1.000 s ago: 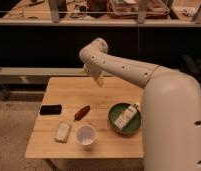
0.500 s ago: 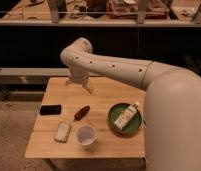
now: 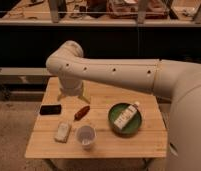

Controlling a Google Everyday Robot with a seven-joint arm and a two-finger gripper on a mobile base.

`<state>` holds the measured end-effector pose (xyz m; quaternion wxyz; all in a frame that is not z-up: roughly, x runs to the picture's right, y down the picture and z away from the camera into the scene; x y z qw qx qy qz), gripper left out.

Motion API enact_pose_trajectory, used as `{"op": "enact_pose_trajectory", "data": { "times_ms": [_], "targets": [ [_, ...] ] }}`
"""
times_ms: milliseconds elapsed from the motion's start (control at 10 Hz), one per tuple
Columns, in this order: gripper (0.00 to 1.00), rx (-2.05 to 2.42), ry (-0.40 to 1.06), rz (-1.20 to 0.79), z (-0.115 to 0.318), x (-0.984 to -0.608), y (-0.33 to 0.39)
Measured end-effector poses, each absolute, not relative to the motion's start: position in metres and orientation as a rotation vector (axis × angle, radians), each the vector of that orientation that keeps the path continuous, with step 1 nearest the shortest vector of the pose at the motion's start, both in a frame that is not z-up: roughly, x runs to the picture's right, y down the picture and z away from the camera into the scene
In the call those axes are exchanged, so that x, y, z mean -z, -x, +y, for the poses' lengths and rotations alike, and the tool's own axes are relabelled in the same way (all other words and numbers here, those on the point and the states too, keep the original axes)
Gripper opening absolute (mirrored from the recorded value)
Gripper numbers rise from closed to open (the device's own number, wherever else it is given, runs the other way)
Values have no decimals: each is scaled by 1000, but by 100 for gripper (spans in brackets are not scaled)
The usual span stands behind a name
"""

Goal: Move the arm in a circular motion

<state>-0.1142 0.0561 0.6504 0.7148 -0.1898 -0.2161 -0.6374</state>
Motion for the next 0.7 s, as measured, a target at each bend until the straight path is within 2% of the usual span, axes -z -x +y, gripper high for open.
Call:
{"op": "enact_pose_trajectory", "data": {
  "times_ms": [300, 700],
  "targets": [
    [80, 1354, 438, -482, 92, -623, 79],
    [80, 1167, 481, -261, 92, -596, -24]
  ]
}}
